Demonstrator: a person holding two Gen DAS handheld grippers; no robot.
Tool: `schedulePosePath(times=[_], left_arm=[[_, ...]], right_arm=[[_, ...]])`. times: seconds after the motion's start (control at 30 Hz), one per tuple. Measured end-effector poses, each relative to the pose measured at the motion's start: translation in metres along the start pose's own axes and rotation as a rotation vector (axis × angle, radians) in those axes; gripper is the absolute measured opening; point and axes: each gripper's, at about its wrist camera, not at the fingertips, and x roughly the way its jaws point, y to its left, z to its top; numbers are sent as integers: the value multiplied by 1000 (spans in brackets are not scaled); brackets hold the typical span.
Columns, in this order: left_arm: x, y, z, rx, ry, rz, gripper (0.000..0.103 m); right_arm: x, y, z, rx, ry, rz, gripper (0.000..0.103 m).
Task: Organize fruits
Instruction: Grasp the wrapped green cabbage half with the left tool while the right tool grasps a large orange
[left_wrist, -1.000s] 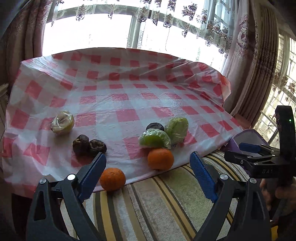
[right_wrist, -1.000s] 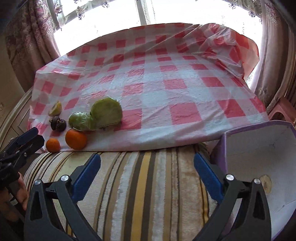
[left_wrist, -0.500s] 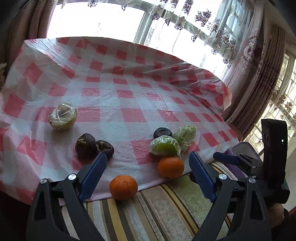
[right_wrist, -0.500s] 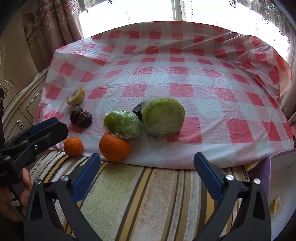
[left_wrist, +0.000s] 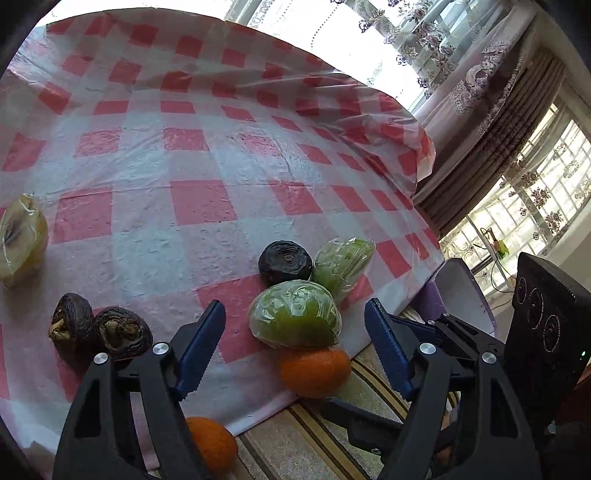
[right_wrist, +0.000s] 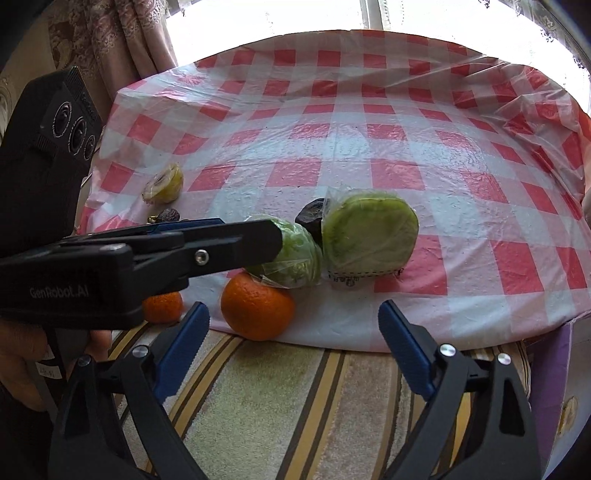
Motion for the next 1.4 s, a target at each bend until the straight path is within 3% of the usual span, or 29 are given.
schedulePosePath(times=[0.2, 0.47, 0.63, 0.93, 1.17, 1.4], left_arm=[[16, -5, 4, 18, 50, 9, 64], [22, 3, 3, -12, 79, 7, 58], [21, 3, 2, -12, 79, 7, 57], [24, 4, 1, -20, 89, -8, 58], [23, 6, -1, -26, 73, -12, 57], [5, 14, -3, -75, -8, 1, 57]], right_arm=[[5, 2, 1, 3, 0, 11, 91], [14, 5, 4, 9, 20, 41, 80], [19, 5, 3, 9, 41, 66, 64], [23, 10, 3, -17, 55, 109, 46], [22, 11, 2, -24, 49, 105, 45], [18, 11, -1, -24, 33, 101, 45]])
